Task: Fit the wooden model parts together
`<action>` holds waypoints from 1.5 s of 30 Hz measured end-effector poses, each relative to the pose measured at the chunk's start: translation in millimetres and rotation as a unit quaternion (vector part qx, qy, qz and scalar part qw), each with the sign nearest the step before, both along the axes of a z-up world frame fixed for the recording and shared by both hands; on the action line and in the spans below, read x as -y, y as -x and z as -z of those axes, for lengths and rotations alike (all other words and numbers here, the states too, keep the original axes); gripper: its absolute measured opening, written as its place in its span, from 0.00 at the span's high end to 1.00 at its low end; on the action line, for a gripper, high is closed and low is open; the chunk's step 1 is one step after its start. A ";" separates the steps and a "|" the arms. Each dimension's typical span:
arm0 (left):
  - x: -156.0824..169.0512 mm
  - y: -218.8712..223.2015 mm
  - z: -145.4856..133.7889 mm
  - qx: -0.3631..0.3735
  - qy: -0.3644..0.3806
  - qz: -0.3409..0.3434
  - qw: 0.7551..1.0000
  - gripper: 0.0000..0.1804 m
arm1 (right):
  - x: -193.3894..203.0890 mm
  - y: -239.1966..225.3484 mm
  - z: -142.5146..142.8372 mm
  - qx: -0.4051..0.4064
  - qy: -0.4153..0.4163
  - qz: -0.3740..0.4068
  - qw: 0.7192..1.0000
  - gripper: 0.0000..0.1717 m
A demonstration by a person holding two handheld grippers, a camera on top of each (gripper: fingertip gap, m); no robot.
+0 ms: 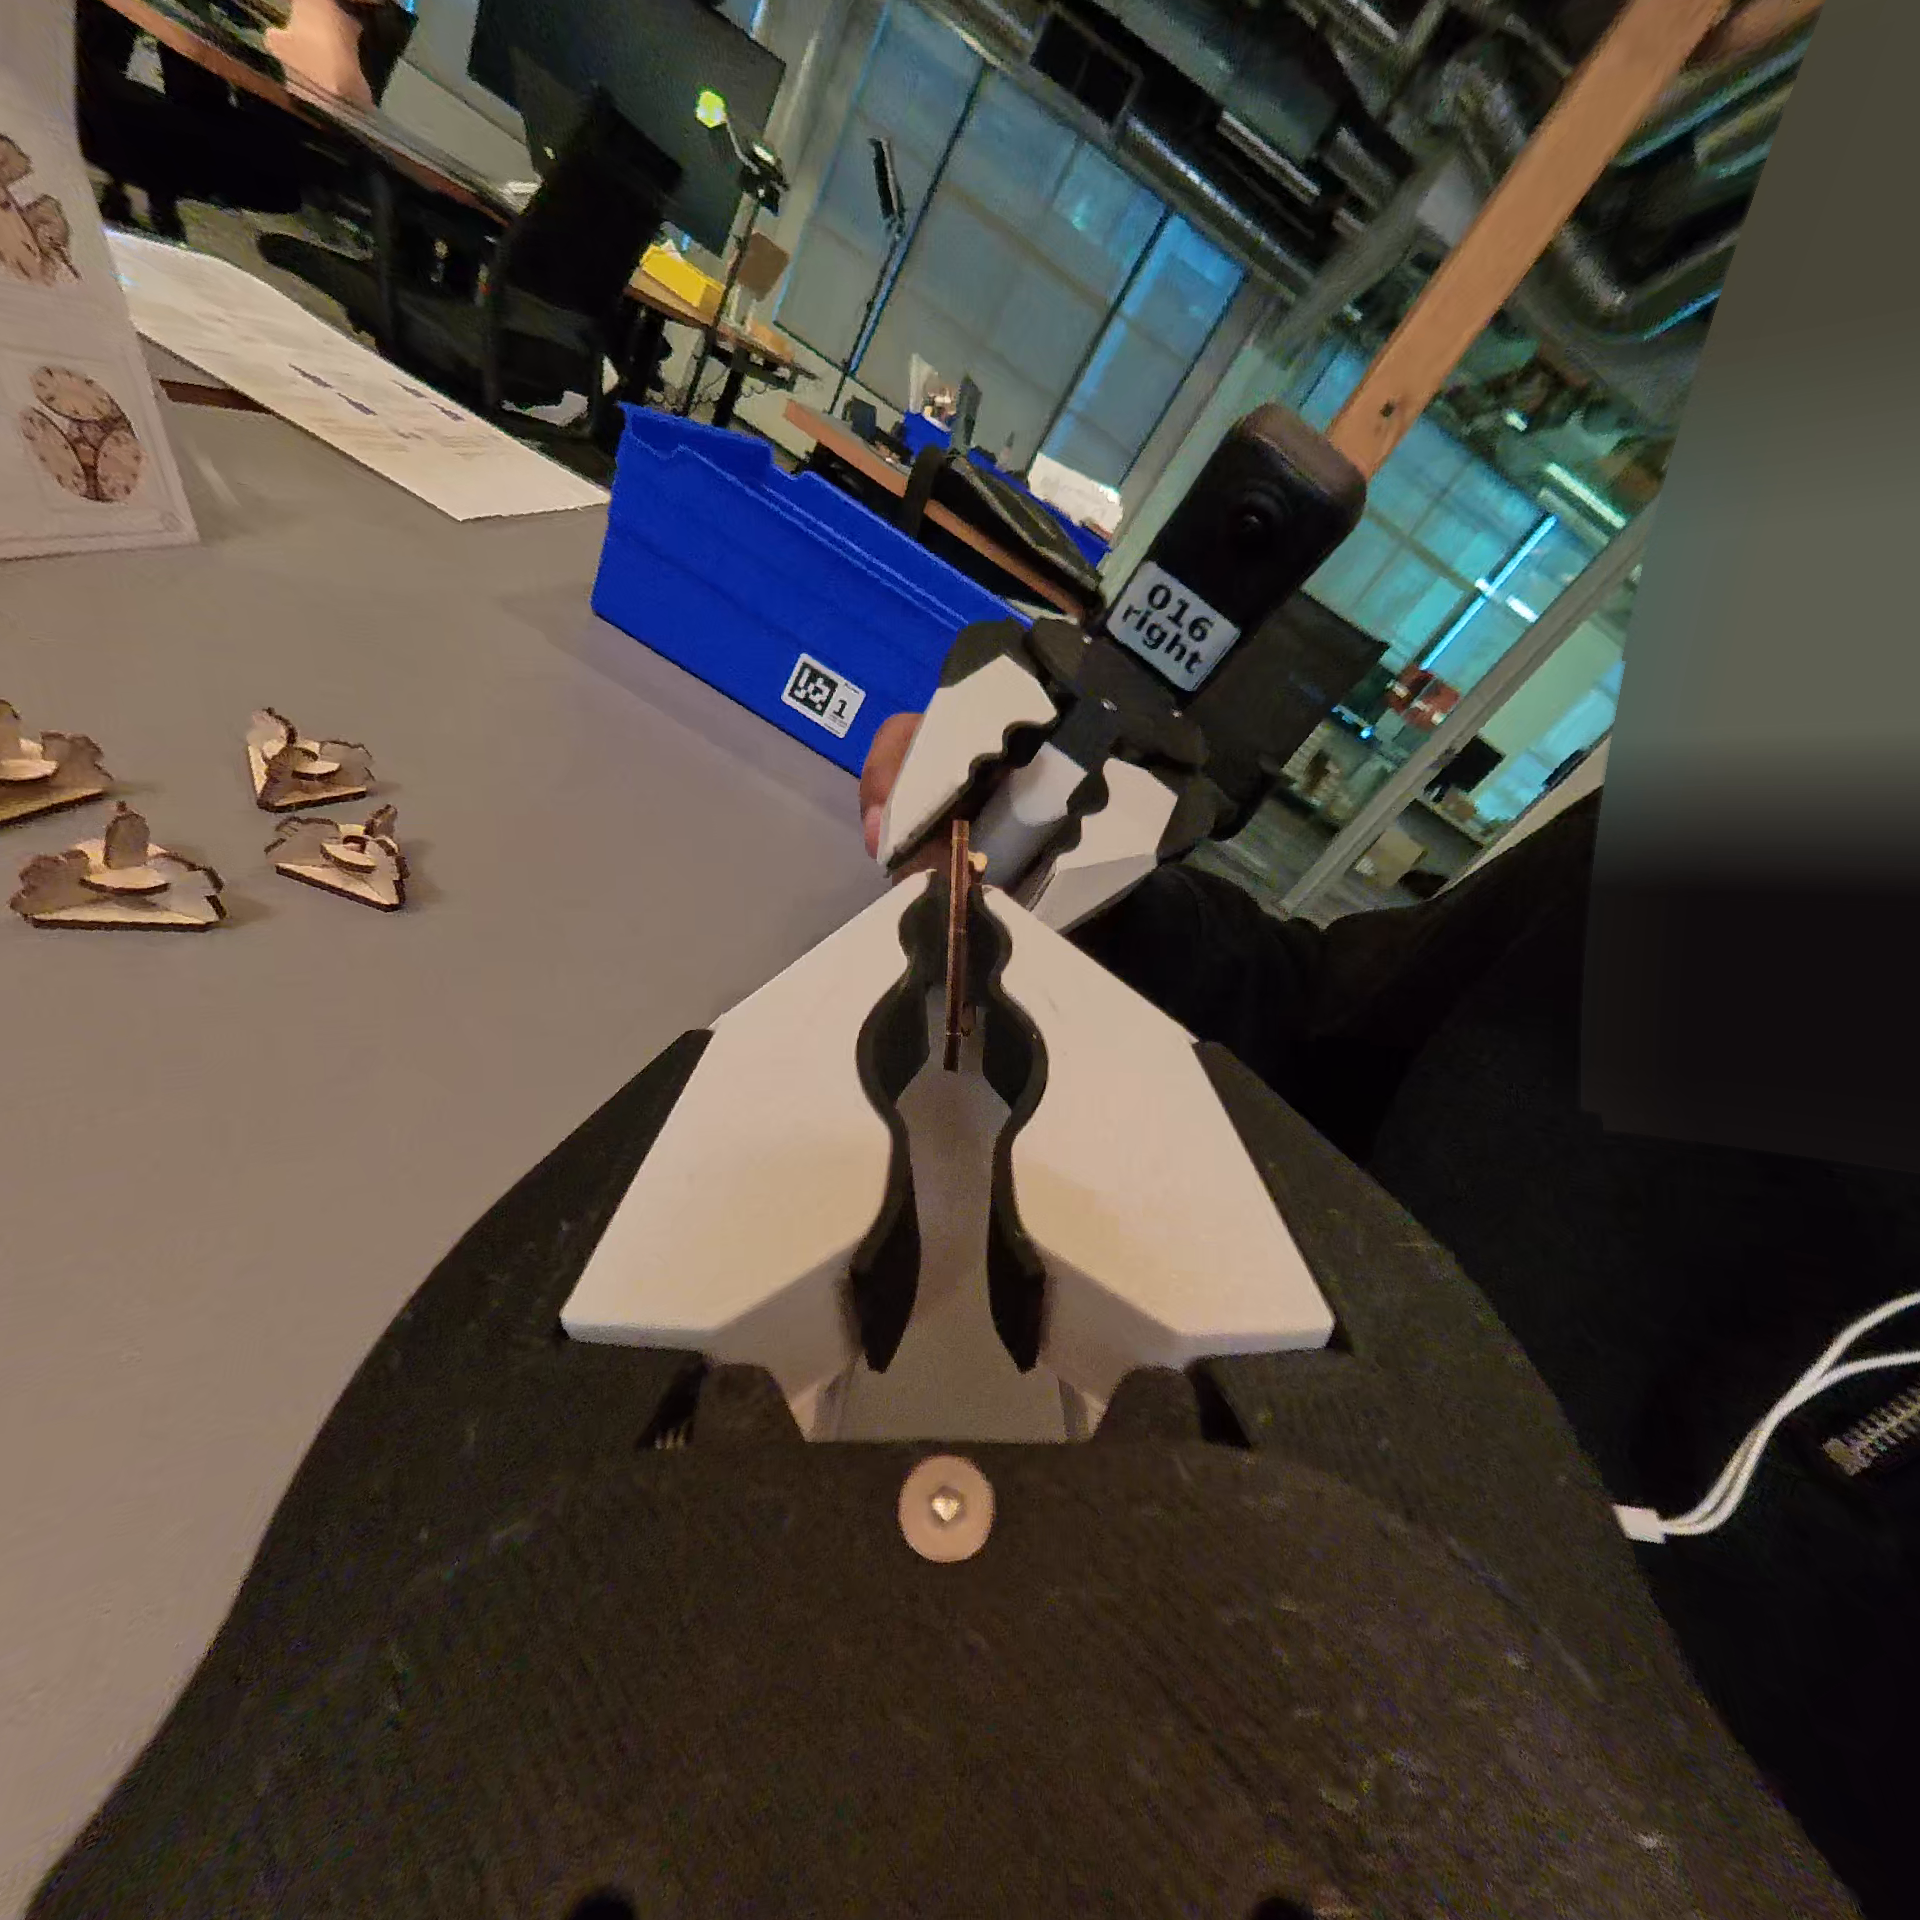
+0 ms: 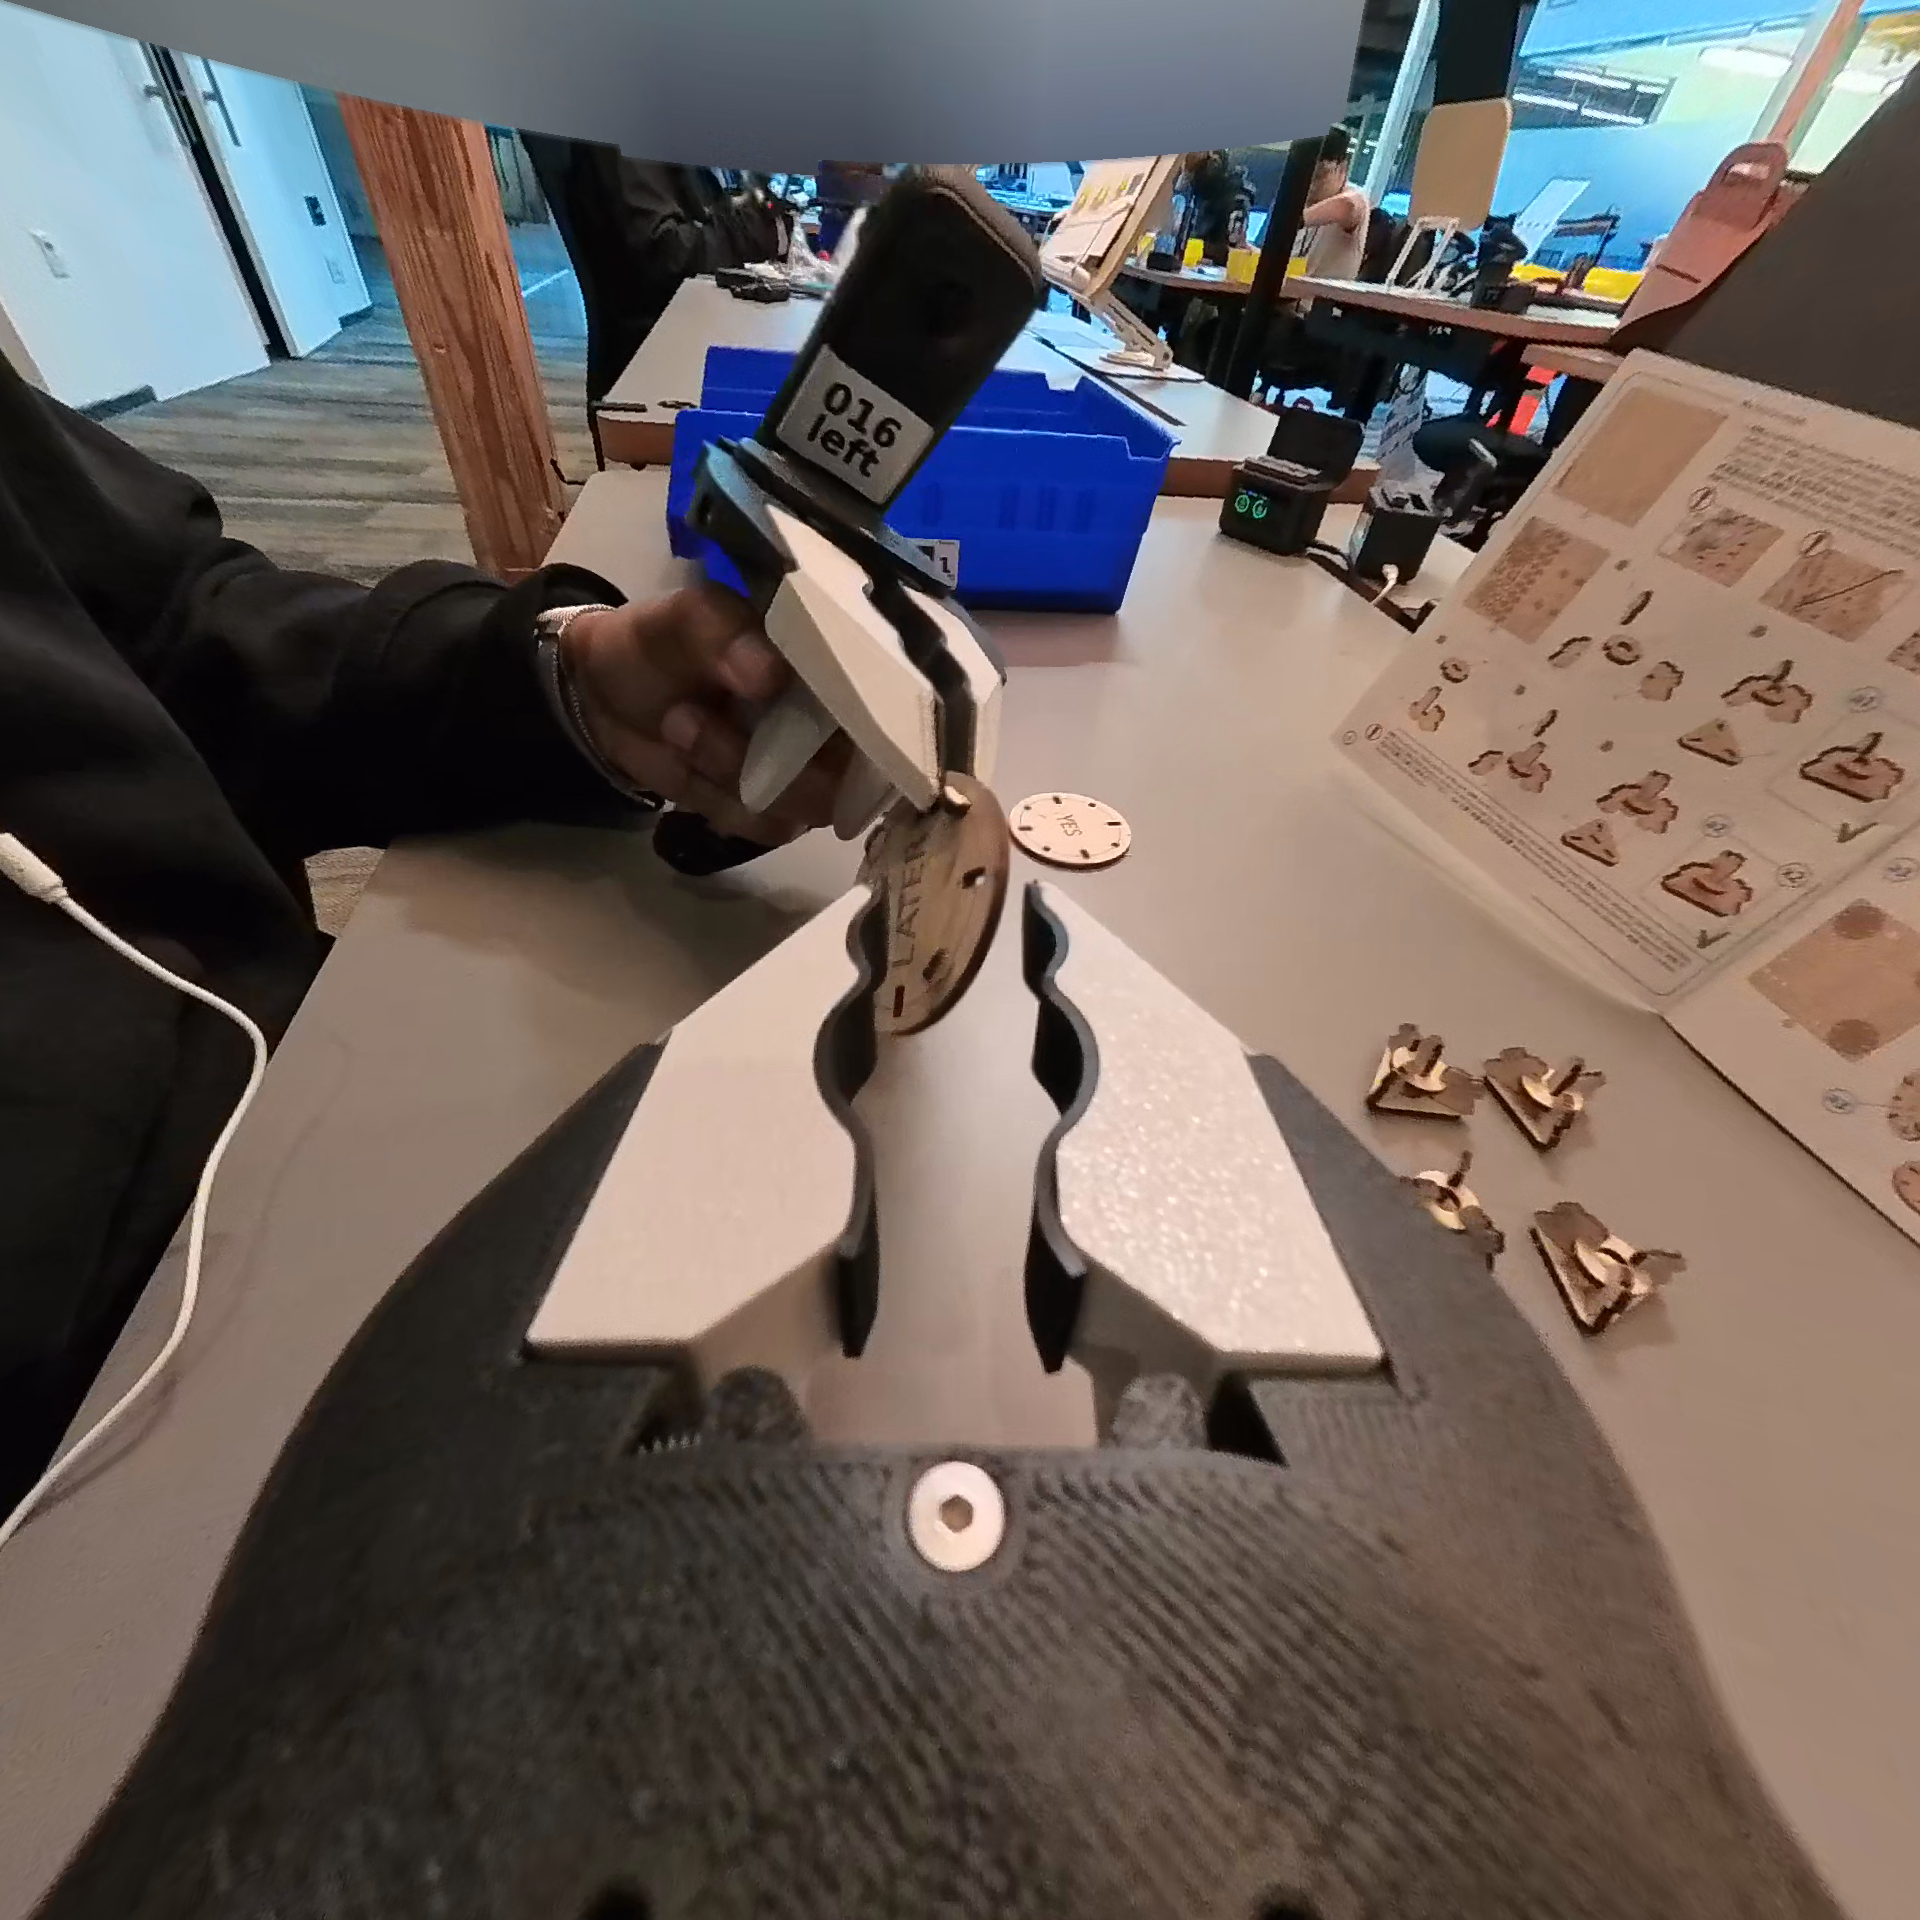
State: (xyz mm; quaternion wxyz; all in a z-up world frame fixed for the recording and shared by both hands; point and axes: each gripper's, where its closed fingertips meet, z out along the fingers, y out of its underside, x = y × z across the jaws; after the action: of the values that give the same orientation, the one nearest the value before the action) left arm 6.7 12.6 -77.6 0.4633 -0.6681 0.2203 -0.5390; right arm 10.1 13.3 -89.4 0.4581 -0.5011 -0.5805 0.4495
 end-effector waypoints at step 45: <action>22.2 -16.5 -10.3 -0.034 -0.101 0.030 0.994 1.00 | 29.2 -4.1 -3.4 0.029 0.207 -0.134 0.969 1.00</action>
State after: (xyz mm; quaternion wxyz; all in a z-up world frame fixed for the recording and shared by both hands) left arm 23.2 -9.6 -67.3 0.5043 -0.6288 0.3092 -0.5048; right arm 14.2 -15.9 -86.0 0.2629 -0.5155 -0.5499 0.6023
